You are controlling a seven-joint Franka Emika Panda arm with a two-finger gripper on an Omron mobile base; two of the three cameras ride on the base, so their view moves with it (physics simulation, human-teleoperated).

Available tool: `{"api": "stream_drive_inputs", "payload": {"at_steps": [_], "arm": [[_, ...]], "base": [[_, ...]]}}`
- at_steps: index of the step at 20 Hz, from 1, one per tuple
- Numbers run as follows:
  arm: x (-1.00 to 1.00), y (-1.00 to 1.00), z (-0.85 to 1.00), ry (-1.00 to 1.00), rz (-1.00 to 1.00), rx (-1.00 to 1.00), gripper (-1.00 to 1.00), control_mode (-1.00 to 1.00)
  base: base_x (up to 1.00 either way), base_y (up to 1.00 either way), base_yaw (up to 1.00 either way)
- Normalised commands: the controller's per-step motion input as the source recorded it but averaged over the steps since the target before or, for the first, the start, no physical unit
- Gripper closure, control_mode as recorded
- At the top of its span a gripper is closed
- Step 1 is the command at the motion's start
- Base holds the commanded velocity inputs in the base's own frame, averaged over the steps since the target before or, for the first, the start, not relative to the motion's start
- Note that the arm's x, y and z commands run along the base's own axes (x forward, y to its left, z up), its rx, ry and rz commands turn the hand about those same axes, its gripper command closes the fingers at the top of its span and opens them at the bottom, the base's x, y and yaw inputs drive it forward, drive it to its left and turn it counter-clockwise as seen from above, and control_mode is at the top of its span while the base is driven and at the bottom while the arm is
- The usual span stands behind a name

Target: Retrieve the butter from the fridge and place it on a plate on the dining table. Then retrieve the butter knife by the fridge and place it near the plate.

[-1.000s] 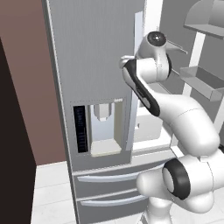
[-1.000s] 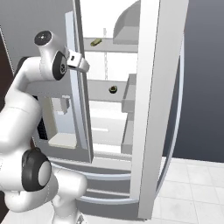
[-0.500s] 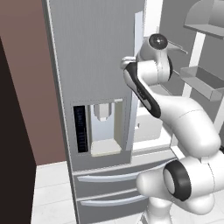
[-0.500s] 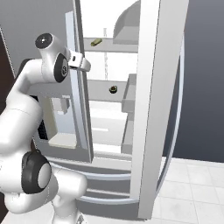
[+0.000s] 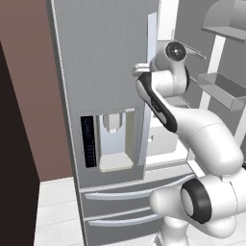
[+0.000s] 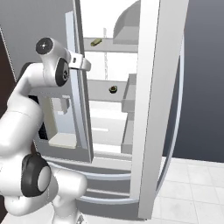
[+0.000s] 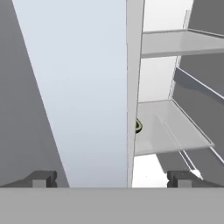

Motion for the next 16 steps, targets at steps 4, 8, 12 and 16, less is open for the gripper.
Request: {"api": "stream_drive_inputs", "payload": {"at_steps": [4,8,12,16], "arm": [[0.18,0.07,0.00,0.00,0.04,0.00,-1.00,-1.00],[0.23,0.01,0.00,0.00,0.00,-0.03,-1.00,-1.00],[0.22,0.25,0.00,-0.01,0.00,-0.08,-1.00,-1.00],[0.25,0.23,0.00,-0.03,0.00,-0.08,-1.00,-1.00]], "base": [[0.00,0.00,0.00],[0.00,0.00,0.00],[0.00,0.00,0.00],[0.00,0.00,0.00]]}}
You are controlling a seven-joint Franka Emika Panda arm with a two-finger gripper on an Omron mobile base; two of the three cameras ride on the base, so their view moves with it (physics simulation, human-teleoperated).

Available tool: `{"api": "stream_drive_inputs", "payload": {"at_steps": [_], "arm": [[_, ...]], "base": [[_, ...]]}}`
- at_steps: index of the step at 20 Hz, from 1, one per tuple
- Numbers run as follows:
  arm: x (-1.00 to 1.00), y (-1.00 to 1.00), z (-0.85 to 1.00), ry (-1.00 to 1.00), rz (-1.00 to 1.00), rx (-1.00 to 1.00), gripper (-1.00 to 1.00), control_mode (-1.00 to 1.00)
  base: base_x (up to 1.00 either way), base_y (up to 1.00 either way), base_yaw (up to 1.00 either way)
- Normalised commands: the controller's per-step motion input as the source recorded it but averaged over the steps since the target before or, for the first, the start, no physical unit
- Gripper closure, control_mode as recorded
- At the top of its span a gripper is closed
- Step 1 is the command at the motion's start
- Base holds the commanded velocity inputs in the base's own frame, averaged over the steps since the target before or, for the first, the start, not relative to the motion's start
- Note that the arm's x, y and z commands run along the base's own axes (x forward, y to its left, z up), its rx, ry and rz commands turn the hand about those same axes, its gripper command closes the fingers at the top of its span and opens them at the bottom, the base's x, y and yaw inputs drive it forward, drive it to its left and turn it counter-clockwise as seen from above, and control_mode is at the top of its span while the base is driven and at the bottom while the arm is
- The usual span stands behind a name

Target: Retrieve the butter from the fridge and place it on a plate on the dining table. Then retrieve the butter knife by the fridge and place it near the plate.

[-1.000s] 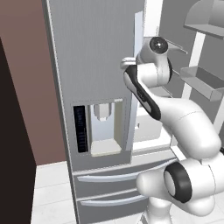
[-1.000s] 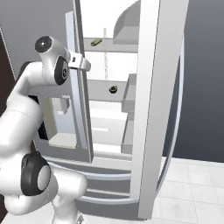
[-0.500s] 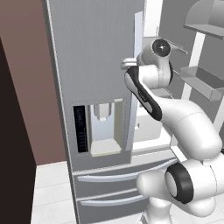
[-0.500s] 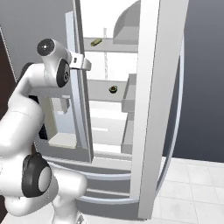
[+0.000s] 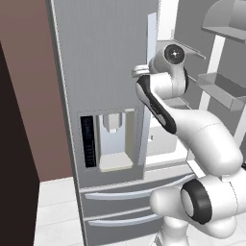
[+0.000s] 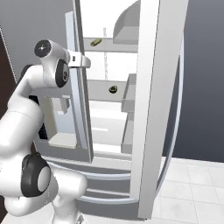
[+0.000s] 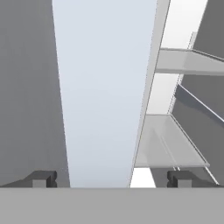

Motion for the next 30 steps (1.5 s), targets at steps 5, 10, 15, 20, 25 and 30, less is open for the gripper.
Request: {"api": "stream_drive_inputs", "payload": {"at_steps": [5,10,15,20,25,30], "arm": [[0.27,0.05,0.00,-0.06,0.00,0.00,-1.00,-1.00],[0.30,0.00,0.00,-0.08,0.00,0.00,1.00,-1.00],[0.18,0.00,0.00,-0.07,0.01,0.00,1.00,-1.00],[0.02,0.00,0.00,0.00,0.02,0.00,1.00,-1.00],[0.00,0.02,0.00,0.00,0.00,0.00,1.00,-1.00],[-0.34,0.16,0.02,0.00,-0.07,0.00,1.00,-1.00]], "base": [[0.00,0.00,0.00],[0.00,0.00,0.00],[0.00,0.00,0.00],[0.00,0.00,0.00],[0.00,0.00,0.00],[0.00,0.00,0.00]]}}
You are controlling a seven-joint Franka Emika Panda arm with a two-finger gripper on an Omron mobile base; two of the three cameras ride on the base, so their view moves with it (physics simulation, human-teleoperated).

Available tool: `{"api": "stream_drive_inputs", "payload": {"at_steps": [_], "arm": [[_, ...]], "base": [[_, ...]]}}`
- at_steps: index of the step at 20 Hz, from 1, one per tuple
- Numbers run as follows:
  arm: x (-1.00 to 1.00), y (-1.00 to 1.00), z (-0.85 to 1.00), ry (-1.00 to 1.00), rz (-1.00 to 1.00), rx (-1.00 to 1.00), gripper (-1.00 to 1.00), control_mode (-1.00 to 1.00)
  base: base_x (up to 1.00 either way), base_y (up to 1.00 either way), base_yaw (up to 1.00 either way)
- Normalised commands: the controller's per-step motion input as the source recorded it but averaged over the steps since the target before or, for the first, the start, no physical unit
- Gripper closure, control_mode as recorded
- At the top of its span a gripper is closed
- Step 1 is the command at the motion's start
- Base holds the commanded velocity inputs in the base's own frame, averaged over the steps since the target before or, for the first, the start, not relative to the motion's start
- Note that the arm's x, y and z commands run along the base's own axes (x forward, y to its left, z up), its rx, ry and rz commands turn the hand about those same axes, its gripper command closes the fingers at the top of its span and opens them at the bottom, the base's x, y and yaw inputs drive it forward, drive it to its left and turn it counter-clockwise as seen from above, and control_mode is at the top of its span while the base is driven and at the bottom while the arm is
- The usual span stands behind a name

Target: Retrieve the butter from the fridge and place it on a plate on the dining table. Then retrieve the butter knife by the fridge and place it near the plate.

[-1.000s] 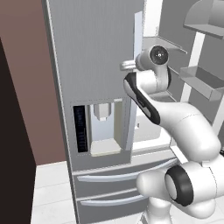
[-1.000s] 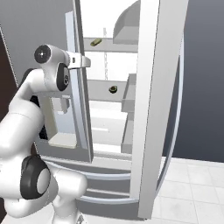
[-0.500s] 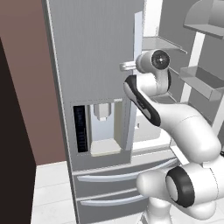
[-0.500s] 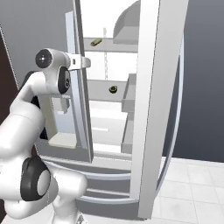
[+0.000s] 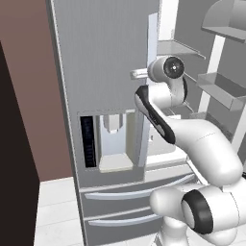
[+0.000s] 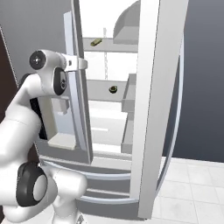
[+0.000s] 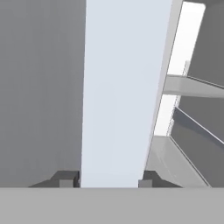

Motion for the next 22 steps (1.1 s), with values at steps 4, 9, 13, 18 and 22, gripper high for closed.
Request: {"api": "stream_drive_inputs", "payload": {"at_steps": [4,9,13,18,22], "arm": [[-0.55,0.30,0.02,0.03,-0.12,0.00,1.00,-1.00],[-0.58,0.44,0.02,0.11,-0.20,0.00,1.00,-1.00],[-0.55,0.38,0.00,0.16,-0.23,0.00,1.00,-1.00],[-0.61,0.40,0.00,0.13,-0.22,0.00,1.00,-1.00],[-0.71,0.51,-0.01,0.03,-0.22,0.00,1.00,-1.00]], "base": [[0.00,0.00,0.00],[0.00,0.00,0.00],[0.00,0.00,0.00],[0.00,0.00,0.00],[0.00,0.00,0.00]]}}
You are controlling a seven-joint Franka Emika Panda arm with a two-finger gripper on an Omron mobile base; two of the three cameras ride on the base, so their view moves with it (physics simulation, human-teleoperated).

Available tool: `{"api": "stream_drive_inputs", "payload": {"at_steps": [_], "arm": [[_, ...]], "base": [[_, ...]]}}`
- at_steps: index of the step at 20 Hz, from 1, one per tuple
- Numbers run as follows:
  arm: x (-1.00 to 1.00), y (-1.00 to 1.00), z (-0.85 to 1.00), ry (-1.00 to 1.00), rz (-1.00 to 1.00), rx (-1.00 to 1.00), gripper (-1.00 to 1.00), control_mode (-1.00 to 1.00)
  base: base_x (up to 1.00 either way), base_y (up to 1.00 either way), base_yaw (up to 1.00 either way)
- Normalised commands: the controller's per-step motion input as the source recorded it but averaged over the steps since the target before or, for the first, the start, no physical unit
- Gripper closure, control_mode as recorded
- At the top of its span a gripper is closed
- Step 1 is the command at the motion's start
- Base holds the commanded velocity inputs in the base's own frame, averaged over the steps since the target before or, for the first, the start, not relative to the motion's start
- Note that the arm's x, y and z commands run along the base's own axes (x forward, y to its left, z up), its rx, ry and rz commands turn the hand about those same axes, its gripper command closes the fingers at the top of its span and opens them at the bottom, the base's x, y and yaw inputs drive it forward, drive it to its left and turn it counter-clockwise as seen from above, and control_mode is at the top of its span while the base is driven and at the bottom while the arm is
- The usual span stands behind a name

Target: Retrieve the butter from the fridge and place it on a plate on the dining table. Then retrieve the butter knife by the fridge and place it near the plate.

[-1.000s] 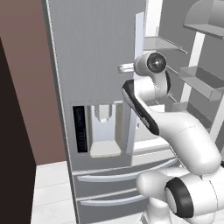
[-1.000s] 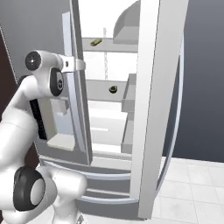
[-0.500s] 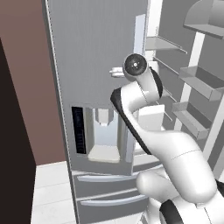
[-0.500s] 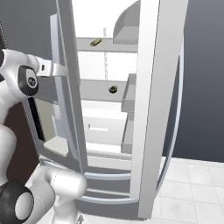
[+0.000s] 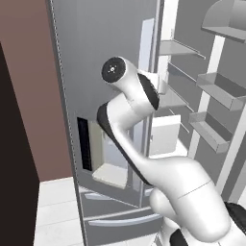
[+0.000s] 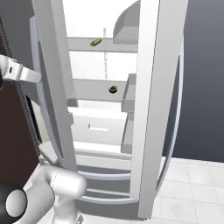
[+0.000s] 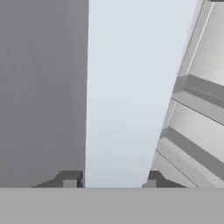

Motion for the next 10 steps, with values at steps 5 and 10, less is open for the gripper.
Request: {"api": "stream_drive_inputs", "payload": {"at_steps": [5,10], "arm": [[-0.62,0.56,-0.03,0.00,-0.20,0.00,1.00,-1.00],[-0.58,0.55,0.00,0.00,-0.18,0.00,1.00,-1.00]], "base": [[0.00,0.00,0.00],[0.00,0.00,0.00]]}}
